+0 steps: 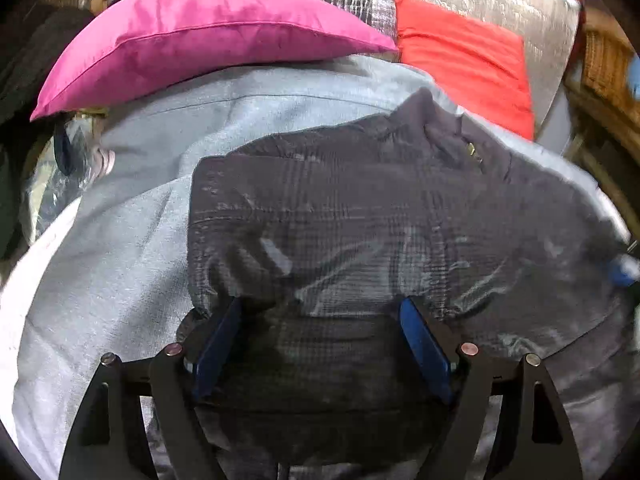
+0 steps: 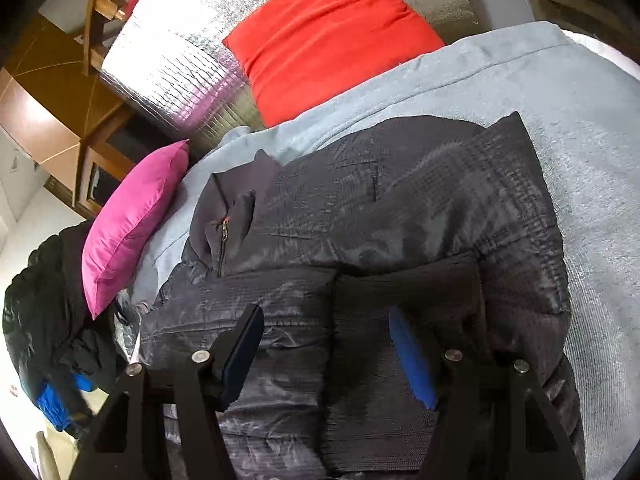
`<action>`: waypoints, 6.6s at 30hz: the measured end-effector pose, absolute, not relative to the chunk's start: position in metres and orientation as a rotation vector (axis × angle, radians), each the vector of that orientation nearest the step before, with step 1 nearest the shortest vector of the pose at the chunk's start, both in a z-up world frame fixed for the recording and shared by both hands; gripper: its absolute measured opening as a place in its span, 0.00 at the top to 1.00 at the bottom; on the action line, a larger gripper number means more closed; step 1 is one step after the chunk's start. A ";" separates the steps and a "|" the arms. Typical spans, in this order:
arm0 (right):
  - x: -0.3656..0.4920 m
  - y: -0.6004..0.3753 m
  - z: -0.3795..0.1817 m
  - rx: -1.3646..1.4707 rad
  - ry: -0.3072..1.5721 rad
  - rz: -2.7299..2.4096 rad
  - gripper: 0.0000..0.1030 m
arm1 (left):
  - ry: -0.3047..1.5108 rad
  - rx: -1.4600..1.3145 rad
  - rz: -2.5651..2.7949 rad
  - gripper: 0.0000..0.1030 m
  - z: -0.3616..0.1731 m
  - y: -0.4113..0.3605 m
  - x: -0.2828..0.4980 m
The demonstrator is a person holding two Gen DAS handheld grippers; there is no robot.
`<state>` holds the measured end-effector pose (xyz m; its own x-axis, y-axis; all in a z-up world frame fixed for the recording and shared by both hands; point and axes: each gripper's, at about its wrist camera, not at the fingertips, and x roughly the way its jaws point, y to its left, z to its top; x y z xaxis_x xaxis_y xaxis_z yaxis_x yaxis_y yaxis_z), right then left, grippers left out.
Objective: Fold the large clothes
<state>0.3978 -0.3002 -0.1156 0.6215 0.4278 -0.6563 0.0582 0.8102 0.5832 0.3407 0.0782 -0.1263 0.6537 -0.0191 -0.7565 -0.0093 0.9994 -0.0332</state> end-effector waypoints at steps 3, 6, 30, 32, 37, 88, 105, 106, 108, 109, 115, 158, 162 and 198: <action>0.393 -0.298 -0.098 0.592 0.871 0.226 0.33 | 0.837 -0.052 -0.001 0.20 -0.115 0.079 0.336; 0.390 -0.295 -0.091 0.569 0.834 0.246 0.33 | 0.781 -0.081 -0.020 0.20 -0.099 0.079 0.327; 0.353 -0.267 -0.089 0.423 0.850 0.277 0.32 | 0.851 -0.048 -0.017 0.17 -0.116 0.070 0.322; 0.357 -0.271 -0.111 0.438 0.914 0.255 0.32 | 0.866 -0.056 -0.017 0.16 -0.127 0.070 0.327; 0.348 -0.274 -0.097 0.469 0.869 0.269 0.32 | 0.803 -0.060 -0.031 0.16 -0.105 0.068 0.312; -0.054 -0.310 -0.078 0.581 0.701 0.217 0.28 | 0.758 -0.221 0.055 0.15 -0.085 0.163 -0.036; -0.055 -0.357 -0.102 0.626 0.771 0.132 0.28 | 0.825 -0.307 0.093 0.15 -0.106 0.197 -0.046; -0.053 -0.357 -0.105 0.634 0.780 0.139 0.28 | 0.833 -0.315 0.091 0.15 -0.108 0.196 -0.045; -0.051 -0.355 -0.109 0.640 0.796 0.143 0.28 | 0.850 -0.317 0.080 0.15 -0.111 0.195 -0.043; -0.050 -0.353 -0.112 0.638 0.808 0.149 0.28 | 0.857 -0.313 0.076 0.15 -0.112 0.194 -0.042; -0.039 -0.349 -0.121 0.621 0.844 0.154 0.28 | 0.873 -0.304 0.055 0.15 -0.116 0.191 -0.039; -0.010 -0.335 -0.141 0.592 0.908 0.172 0.37 | 0.961 -0.303 -0.050 0.15 -0.149 0.161 -0.007; -0.008 -0.337 -0.144 0.587 0.932 0.150 0.57 | 0.960 -0.305 -0.055 0.28 -0.149 0.160 -0.004; -0.002 -0.333 -0.143 0.544 0.971 0.175 0.72 | 0.963 -0.289 -0.027 0.57 -0.138 0.156 0.004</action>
